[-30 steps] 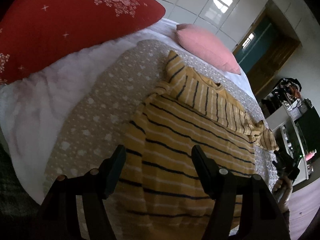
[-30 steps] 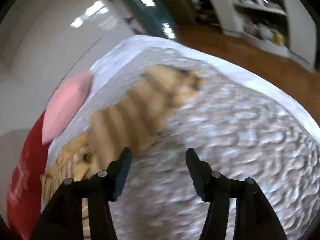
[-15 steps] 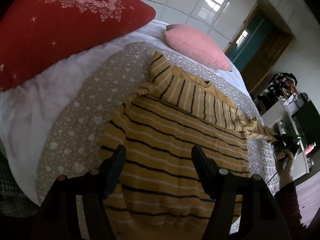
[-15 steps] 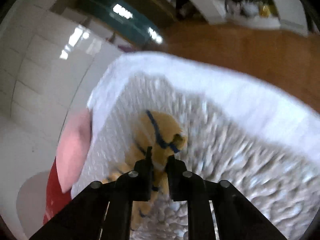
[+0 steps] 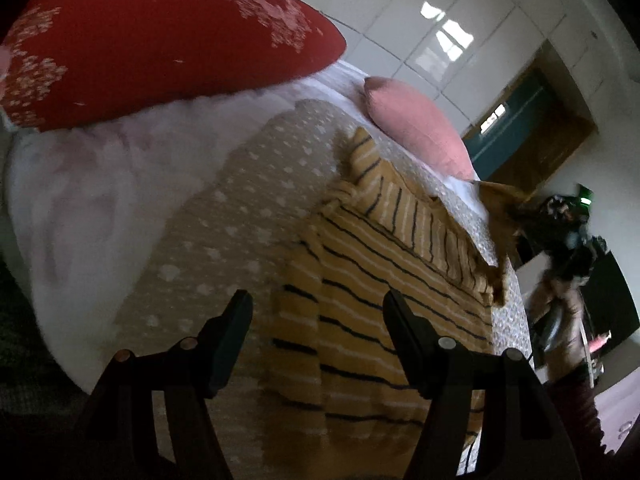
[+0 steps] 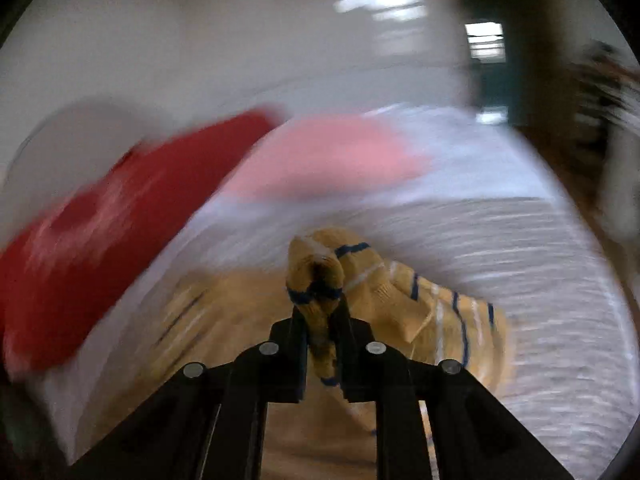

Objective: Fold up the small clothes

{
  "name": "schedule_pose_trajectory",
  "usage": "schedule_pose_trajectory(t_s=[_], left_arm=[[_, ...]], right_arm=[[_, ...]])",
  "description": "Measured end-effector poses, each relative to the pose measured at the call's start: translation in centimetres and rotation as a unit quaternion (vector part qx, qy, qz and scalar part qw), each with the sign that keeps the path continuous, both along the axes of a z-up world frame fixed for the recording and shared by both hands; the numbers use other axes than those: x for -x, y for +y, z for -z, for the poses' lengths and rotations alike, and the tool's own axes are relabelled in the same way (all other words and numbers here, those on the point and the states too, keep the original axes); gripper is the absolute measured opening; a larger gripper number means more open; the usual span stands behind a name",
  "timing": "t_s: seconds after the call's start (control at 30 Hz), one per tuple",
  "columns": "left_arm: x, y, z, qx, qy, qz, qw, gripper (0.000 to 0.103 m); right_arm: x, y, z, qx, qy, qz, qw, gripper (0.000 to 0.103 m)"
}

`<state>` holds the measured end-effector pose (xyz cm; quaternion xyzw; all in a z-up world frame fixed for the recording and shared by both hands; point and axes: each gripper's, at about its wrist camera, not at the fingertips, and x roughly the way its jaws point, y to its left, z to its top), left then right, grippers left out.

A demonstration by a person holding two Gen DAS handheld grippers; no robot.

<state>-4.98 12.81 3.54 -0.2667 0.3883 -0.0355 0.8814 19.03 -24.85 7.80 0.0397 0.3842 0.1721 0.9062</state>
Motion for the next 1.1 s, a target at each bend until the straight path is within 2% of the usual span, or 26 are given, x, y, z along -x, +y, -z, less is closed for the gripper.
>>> schedule_pose_trajectory(t_s=[0.03,0.1,0.13,0.17,0.2,0.23,0.37,0.43,0.53,0.63,0.7,0.77,0.8,0.87,0.9,0.93,0.97,1.0,1.03,1.1], left_arm=[[0.3,0.6,0.0,0.000,-0.002,-0.005,1.0000,0.067],[0.8,1.6,0.1,0.001,-0.004,-0.013,0.9999,0.067],[1.2,2.3,0.3,0.002,-0.005,-0.018,0.9998,0.067],[1.4,2.8,0.4,0.002,-0.005,-0.023,0.9997,0.067],[1.6,3.4,0.6,0.000,-0.004,-0.028,0.9996,0.067],[1.7,3.7,0.7,-0.002,-0.003,-0.031,0.9995,0.067],[1.4,4.6,1.9,0.006,0.009,-0.041,0.9991,0.067],[1.2,4.5,2.4,0.014,0.014,-0.037,0.9991,0.067],[1.0,3.9,2.5,0.012,0.016,-0.026,0.9995,0.067],[0.9,3.3,2.2,0.008,0.014,-0.016,0.9997,0.067],[0.8,3.0,2.1,0.007,0.013,-0.013,0.9998,0.067],[0.7,2.8,2.2,0.009,0.014,-0.009,0.9998,0.067],[0.7,2.8,2.3,0.010,0.014,-0.008,0.9998,0.067],[0.7,2.8,2.6,0.014,0.016,-0.005,0.9998,0.067],[0.6,2.8,2.7,0.015,0.017,-0.005,0.9997,0.067],[0.5,2.9,2.9,0.018,0.019,-0.004,0.9996,0.067],[0.4,2.9,3.0,0.020,0.020,-0.005,0.9996,0.067],[0.3,3.0,3.2,0.023,0.021,-0.004,0.9995,0.067],[0.3,3.0,3.3,0.024,0.022,-0.005,0.9995,0.067],[0.2,3.1,3.3,0.026,0.022,-0.006,0.9994,0.067]], right_arm=[[0.1,3.7,1.7,-0.001,0.034,-0.066,0.997,0.024],[1.0,8.3,3.9,0.010,0.061,-0.147,0.987,0.029],[1.4,9.5,4.5,0.022,0.056,-0.161,0.985,0.031],[1.7,10.0,4.8,0.032,0.051,-0.164,0.985,0.042],[1.8,10.1,5.1,0.039,0.048,-0.160,0.985,0.054],[1.7,9.8,5.2,0.042,0.047,-0.147,0.987,0.057],[1.4,7.2,4.7,0.040,0.051,-0.073,0.995,0.057],[0.9,6.1,5.1,0.044,0.058,-0.053,0.996,0.056],[0.5,5.7,6.0,0.027,0.077,-0.055,0.995,0.054],[1.0,7.3,6.6,0.014,0.079,-0.074,0.994,0.056],[1.4,9.1,7.0,0.038,0.073,-0.083,0.993,0.066],[1.6,10.5,7.8,0.121,0.053,-0.049,0.990,0.067],[1.5,10.5,8.2,0.141,0.047,-0.031,0.988,0.067],[1.4,9.5,9.1,0.149,0.062,0.001,0.987,0.067],[1.3,8.8,9.8,0.129,0.081,0.006,0.988,0.066],[1.2,8.2,10.4,0.097,0.101,-0.004,0.990,0.059],[1.2,7.9,10.7,0.068,0.114,-0.019,0.991,0.032],[1.3,7.8,10.8,0.044,0.123,-0.033,0.991,0.012],[1.3,7.9,10.7,0.034,0.125,-0.040,0.991,0.011],[0.8,8.3,9.5,-0.014,0.129,-0.061,0.990,0.010]])
